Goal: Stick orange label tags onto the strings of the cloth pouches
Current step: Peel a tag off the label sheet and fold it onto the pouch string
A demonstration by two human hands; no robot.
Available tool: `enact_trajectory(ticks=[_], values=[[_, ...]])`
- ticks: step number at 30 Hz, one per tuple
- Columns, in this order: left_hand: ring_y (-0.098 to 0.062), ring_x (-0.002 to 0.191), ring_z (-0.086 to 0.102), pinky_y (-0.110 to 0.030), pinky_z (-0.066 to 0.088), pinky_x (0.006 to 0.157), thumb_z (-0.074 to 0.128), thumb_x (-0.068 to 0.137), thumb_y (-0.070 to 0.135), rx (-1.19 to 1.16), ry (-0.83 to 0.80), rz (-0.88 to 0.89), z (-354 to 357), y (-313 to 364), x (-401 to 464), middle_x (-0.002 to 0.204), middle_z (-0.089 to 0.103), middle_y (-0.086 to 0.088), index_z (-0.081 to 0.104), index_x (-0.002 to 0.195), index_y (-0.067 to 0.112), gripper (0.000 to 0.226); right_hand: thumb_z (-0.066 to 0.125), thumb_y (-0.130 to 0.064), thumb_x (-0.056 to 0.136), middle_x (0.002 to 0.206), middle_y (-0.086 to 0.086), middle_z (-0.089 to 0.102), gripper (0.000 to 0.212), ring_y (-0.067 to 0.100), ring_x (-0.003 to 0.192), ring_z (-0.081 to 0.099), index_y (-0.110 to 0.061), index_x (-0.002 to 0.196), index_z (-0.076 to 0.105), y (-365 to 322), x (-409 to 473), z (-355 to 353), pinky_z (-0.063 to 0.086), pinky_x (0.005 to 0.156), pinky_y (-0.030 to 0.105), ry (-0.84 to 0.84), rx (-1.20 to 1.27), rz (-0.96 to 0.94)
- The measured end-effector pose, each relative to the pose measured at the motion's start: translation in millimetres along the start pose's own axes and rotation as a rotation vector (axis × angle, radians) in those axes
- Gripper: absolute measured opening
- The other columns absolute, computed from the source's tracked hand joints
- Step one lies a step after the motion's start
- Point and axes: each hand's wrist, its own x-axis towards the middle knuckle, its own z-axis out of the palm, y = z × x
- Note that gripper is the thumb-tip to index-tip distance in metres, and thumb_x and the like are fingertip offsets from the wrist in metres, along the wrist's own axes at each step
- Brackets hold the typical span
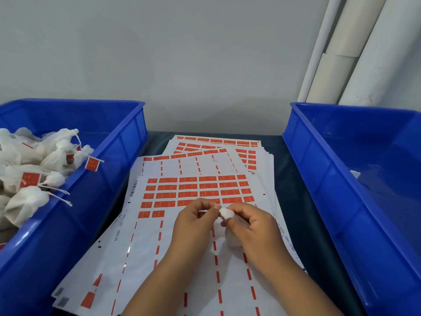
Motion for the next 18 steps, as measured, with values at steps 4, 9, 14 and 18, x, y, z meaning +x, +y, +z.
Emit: enact_trajectory(ticks=[4,9,14,18], values=[[-0.012,0.08,0.06,-0.01,0.041,0.057,0.058,0.089,0.024,-0.005,0.002,0.031,0.1,0.9,-1.4,0.082,0.065,0.009,0.063,0.08,0.026,0.01,0.062,-0.041,0.086,0.083,-0.025,0.07,0.011,-0.01,0.084,0.062,-0.034,0.085,0.07,3.3,1.4,-0.1,0.045,0.066,0.006,0.031,0.155,0.154],[-0.009,0.08,0.06,-0.008,0.042,0.057,0.064,0.085,0.017,0.049,-0.004,0.115,-0.4,-0.5,-4.0,0.083,0.063,0.011,0.062,0.077,0.027,0.013,0.062,-0.035,0.087,0.083,-0.021,0.072,0.021,0.005,0.082,0.07,-0.053,0.078,0.069,4.3,5.9,-2.0,0.052,0.075,0.027,0.079,0.357,0.281],[0.009,0.092,0.048,-0.002,0.041,0.07,0.073,0.077,0.023,0.277,-0.018,0.387,0.9,-2.5,-7.9,0.088,0.054,0.025,0.059,0.073,0.047,0.028,0.063,-0.041,0.084,0.092,-0.018,0.072,0.01,0.014,0.099,0.065,-0.046,0.083,0.072,6.9,6.3,-1.2,0.053,0.09,0.038,0.081,0.429,0.345],[0.008,0.092,0.044,-0.003,0.04,0.066,0.073,0.072,0.036,0.426,0.029,0.486,0.8,-6.9,-6.2,0.086,0.046,0.03,0.061,0.08,0.047,0.018,0.064,-0.041,0.083,0.095,-0.018,0.072,0.009,0.016,0.101,0.065,-0.046,0.084,0.072,4.1,5.1,-1.5,0.052,0.093,0.042,0.065,0.433,0.348]])
